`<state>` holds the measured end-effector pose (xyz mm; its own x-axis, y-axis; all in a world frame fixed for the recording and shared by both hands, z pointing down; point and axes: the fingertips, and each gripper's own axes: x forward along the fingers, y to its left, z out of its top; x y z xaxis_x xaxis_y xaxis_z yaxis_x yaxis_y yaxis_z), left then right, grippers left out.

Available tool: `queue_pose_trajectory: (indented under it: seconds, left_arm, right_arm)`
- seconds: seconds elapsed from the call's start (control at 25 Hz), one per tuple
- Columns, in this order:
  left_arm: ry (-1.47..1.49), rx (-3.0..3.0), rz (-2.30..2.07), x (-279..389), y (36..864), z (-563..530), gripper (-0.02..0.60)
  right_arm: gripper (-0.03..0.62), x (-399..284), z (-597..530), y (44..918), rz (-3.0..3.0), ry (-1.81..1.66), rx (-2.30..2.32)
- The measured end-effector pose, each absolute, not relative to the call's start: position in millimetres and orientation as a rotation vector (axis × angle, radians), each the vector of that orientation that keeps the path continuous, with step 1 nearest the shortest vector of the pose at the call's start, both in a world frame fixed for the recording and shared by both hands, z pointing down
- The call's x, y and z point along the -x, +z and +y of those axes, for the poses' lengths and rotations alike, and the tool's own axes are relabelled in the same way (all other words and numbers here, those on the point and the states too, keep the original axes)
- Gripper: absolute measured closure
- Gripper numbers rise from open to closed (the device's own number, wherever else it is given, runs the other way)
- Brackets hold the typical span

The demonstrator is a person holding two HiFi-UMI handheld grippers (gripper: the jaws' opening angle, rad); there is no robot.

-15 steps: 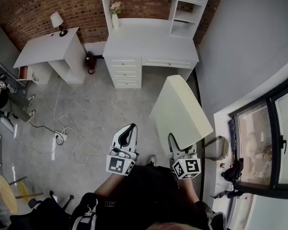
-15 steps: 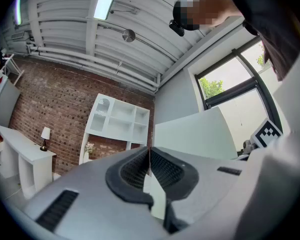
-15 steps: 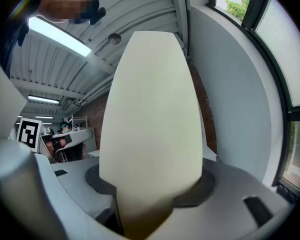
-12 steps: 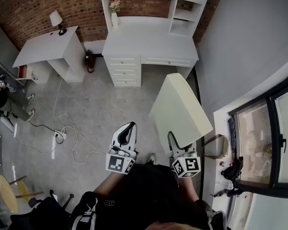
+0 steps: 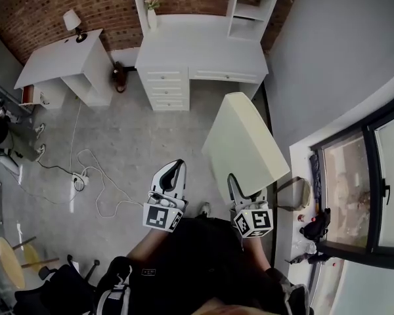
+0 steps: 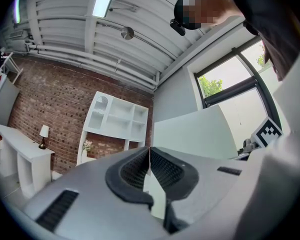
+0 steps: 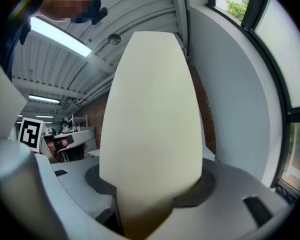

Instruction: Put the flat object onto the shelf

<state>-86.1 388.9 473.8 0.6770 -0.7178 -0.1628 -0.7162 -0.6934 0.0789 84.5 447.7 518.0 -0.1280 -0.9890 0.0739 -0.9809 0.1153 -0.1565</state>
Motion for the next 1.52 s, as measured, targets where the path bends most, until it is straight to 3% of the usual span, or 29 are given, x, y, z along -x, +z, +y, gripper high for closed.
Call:
queue_pose_trajectory:
  seconds: [0.44,0.76,1.12,1.52]
  left_arm:
    - [-0.276,-2.884,-1.255,41,478,395,0.566]
    - [-0.204,-2.782,-1.348,52,504,368,0.565]
    - [-0.215,-2.766,-1.292,36,524,242,0.566]
    - [-0.286,-2.847,-1.231,51,488,45,0.566]
  right_arm:
    - [0.309,-126,451,536,2.357,-0.280,1.990]
    - [0.309,-139,418,557,2.389,-0.375,1.946]
    - [0.308,-150,306,571,2.418,-0.392,2.019]
    - [0.307,-135,118,521,2.370,-0.268,2.080]
